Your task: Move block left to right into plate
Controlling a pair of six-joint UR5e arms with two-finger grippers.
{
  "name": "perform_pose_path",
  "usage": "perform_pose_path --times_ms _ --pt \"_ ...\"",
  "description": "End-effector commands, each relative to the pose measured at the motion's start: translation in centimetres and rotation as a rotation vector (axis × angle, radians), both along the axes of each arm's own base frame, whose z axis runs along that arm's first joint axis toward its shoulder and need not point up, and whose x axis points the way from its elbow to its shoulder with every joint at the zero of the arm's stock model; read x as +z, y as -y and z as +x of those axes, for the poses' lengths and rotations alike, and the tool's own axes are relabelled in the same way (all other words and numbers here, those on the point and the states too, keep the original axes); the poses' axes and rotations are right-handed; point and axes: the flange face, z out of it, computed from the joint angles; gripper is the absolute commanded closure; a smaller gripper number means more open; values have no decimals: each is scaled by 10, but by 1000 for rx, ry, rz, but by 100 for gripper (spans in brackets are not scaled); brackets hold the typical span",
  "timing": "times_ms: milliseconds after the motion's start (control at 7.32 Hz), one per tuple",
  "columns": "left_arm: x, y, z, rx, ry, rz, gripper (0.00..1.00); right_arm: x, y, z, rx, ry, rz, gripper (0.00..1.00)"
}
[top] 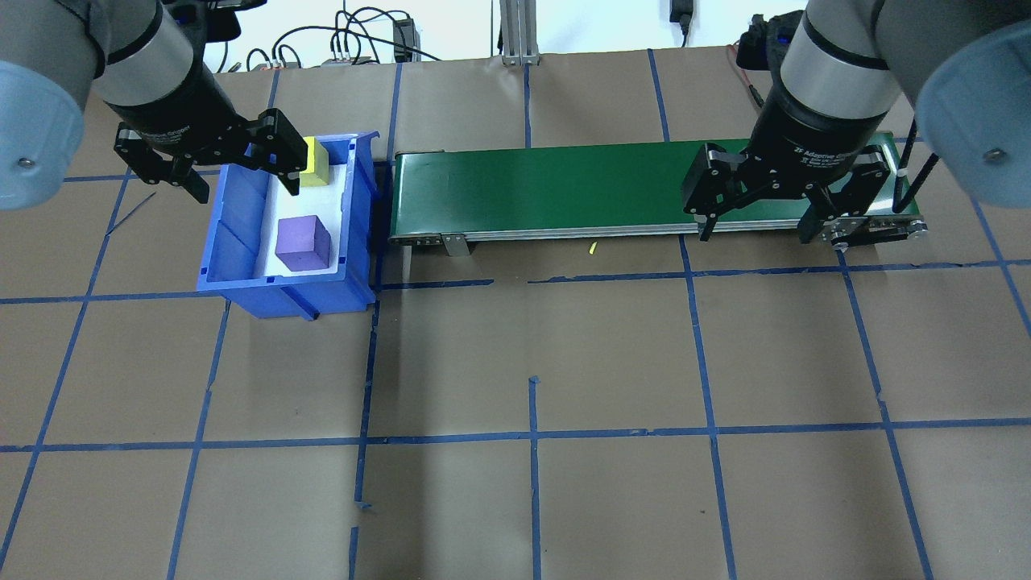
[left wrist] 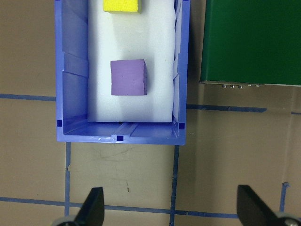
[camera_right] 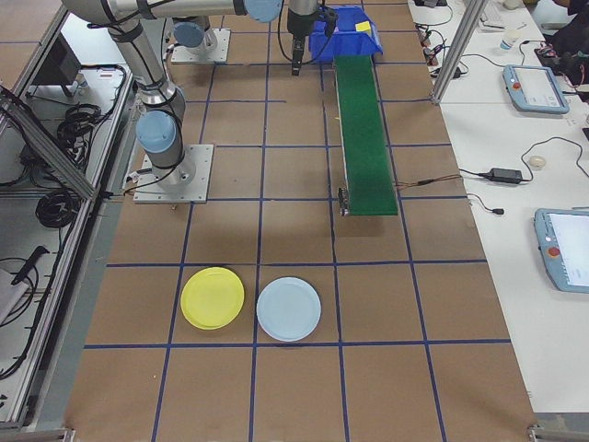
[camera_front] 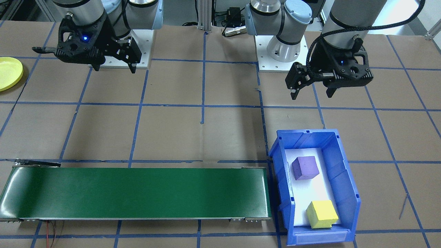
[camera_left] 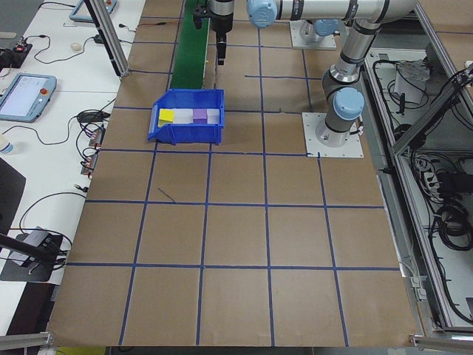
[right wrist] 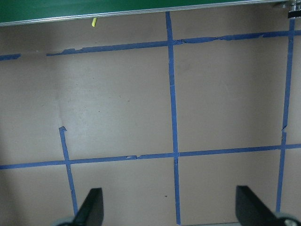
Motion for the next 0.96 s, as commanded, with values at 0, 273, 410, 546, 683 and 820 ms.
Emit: perform_pose_path --times_ms 0,273,410,546,683,820 --pt "-19 24 12 -4 -2 26 1 0 0 0 0 0 0 0" --pt "-68 68 72 24 -13 37 1 0 0 0 -2 1 0 0" --pt "-96 92 80 11 -7 27 1 0 0 -1 -2 1 0 0" --pt "-125 104 84 13 -7 31 1 0 0 -1 -3 1 0 0" --pt "-148 113 86 19 -12 55 1 0 0 -1 -3 1 0 0" --pt "-169 119 87 20 -16 74 2 0 0 -1 -3 1 0 0"
